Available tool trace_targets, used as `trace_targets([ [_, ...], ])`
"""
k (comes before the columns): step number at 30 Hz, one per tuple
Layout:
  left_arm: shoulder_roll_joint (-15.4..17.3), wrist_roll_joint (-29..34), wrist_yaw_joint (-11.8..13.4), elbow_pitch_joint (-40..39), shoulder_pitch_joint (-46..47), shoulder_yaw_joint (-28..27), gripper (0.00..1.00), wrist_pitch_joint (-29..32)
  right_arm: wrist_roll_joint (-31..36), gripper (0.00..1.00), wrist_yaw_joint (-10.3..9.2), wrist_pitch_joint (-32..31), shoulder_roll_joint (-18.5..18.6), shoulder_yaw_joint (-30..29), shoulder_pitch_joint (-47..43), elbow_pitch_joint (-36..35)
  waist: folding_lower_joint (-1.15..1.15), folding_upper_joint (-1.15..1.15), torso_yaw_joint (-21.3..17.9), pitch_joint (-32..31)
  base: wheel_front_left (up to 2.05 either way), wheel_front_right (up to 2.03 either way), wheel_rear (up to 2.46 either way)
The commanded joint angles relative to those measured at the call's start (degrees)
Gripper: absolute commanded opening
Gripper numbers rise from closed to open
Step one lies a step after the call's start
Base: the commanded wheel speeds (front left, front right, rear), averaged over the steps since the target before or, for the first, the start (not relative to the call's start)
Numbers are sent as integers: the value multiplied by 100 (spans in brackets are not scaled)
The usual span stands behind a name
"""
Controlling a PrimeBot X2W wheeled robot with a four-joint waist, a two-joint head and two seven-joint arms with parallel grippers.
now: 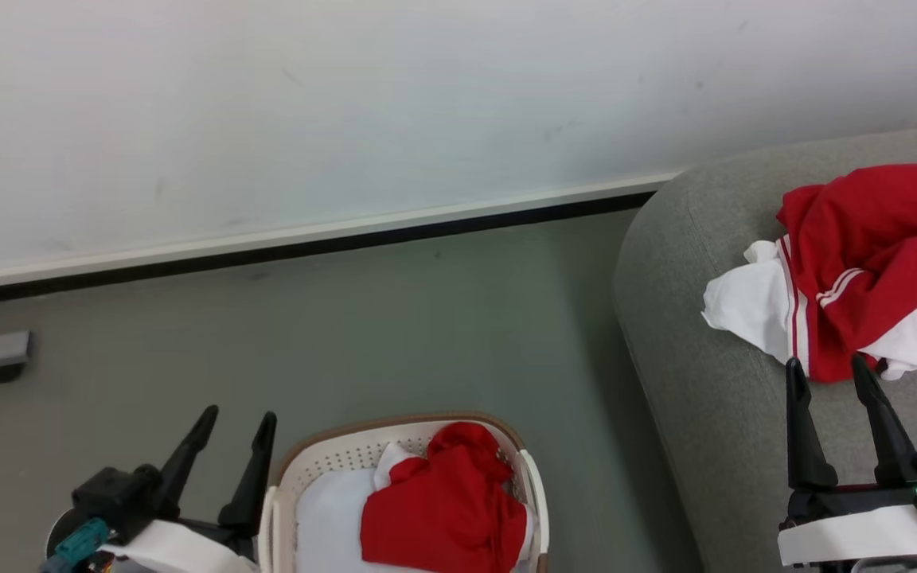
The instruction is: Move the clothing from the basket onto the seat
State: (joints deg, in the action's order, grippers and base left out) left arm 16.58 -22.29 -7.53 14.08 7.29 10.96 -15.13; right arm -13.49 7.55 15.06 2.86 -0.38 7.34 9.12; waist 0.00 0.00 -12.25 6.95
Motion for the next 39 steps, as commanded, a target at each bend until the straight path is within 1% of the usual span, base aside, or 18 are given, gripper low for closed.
trace_targets([
  [1, 91, -16, 8, 67, 97, 32, 100, -2, -29, 100, -13, 16, 6, -7, 102, -68, 0, 0, -157, 224, 0, 0, 0],
  [5, 340, -43, 8, 244, 394, 416, 100, 10, -219, 100, -13, 9, 7, -39, 171, -332, 0, 0, -314, 619, 0, 0, 0],
  [10, 686, -63, 8, 416, 786, 895, 100, 177, -445, 100, -13, 7, 5, -69, 251, -816, 0, 0, -474, 1193, 0, 0, 0],
  [19, 1296, -148, 8, 864, 1646, 2104, 100, 504, -756, 100, -13, 7, 5, -150, 531, -1591, 0, 0, -722, 2128, 0, 0, 0],
  [24, 1587, -269, 9, 1154, 2094, 2716, 100, 601, -951, 100, -13, 7, 3, -125, 732, -1977, 0, 0, -934, 2657, 0, 0, 0],
  [32, 1964, -503, 8, 1610, 2768, 3686, 100, 875, -1322, 100, -13, 7, 4, -75, 800, -2514, 0, 0, -1278, 3370, 0, 0, 0],
  [39, 2170, -525, 8, 2006, 3285, 4221, 100, 1039, -1562, 100, -13, 7, 2, 36, 727, -2882, 0, 0, -1572, 3759, 0, 0, 0],
])
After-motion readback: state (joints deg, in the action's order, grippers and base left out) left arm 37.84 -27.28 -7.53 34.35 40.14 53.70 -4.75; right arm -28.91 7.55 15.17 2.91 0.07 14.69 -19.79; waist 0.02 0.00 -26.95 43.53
